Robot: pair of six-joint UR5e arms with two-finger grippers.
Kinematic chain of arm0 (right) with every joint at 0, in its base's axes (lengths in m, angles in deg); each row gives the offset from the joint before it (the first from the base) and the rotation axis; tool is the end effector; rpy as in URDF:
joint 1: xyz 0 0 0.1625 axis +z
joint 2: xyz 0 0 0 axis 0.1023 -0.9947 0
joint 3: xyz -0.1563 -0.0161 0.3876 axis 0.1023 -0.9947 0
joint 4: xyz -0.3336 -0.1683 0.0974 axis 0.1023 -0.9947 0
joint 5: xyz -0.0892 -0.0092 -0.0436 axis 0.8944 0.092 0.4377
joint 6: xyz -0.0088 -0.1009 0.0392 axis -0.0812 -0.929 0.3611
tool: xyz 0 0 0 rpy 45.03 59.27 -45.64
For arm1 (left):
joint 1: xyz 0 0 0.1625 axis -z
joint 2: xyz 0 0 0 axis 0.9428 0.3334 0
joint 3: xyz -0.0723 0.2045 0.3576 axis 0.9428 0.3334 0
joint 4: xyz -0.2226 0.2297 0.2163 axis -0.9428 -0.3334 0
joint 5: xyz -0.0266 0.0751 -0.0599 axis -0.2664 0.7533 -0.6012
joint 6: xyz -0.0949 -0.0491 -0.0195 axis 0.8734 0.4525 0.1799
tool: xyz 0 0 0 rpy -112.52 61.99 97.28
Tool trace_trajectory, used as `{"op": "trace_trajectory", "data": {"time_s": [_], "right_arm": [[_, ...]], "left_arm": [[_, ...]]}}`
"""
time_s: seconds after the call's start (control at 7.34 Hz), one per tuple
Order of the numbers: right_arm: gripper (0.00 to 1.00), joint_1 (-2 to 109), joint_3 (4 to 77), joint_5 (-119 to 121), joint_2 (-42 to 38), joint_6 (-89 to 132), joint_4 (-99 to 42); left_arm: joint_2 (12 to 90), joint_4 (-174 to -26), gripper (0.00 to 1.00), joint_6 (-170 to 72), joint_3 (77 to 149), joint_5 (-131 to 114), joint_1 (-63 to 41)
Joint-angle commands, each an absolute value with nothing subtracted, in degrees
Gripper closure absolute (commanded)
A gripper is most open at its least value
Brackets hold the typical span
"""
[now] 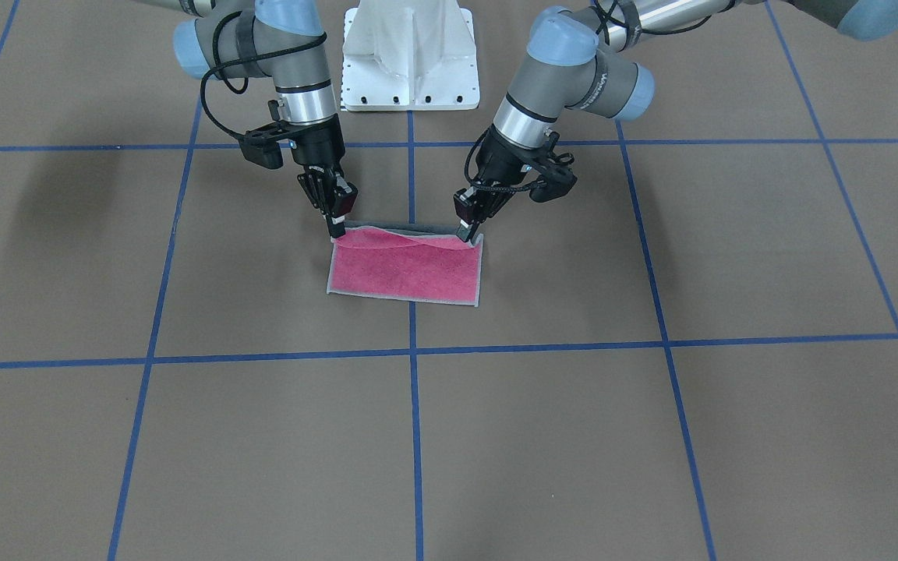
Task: Fold towel twice with both arms
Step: 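Lift the near edge with both grippers and fold it over the far edge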
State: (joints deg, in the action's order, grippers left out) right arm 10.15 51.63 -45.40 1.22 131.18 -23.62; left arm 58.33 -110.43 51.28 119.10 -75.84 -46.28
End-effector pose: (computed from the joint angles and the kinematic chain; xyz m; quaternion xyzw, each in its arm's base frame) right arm -0.5234 -0.3294 0.3033 0.0794 -0.4765 0.4577 0.7464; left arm 0.5150 -0.3806 0.2731 0.0037 0.5800 -0.3455 0.7377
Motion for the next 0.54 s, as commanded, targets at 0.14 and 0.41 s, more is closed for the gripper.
{"op": "trace_trajectory", "data": {"time_s": [0.14, 0.41], "right_arm": [[1.0, 10.3, 51.28, -45.4, 1.22, 131.13, -23.62], [1.0, 10.65, 51.28, -45.49, 1.22, 130.61, -23.62]], "left_arm": [[58.74, -110.52, 1.0, 50.94, 118.0, -75.85, -45.47], [59.88, -110.52, 1.0, 50.94, 116.26, -75.76, -45.47]]}}
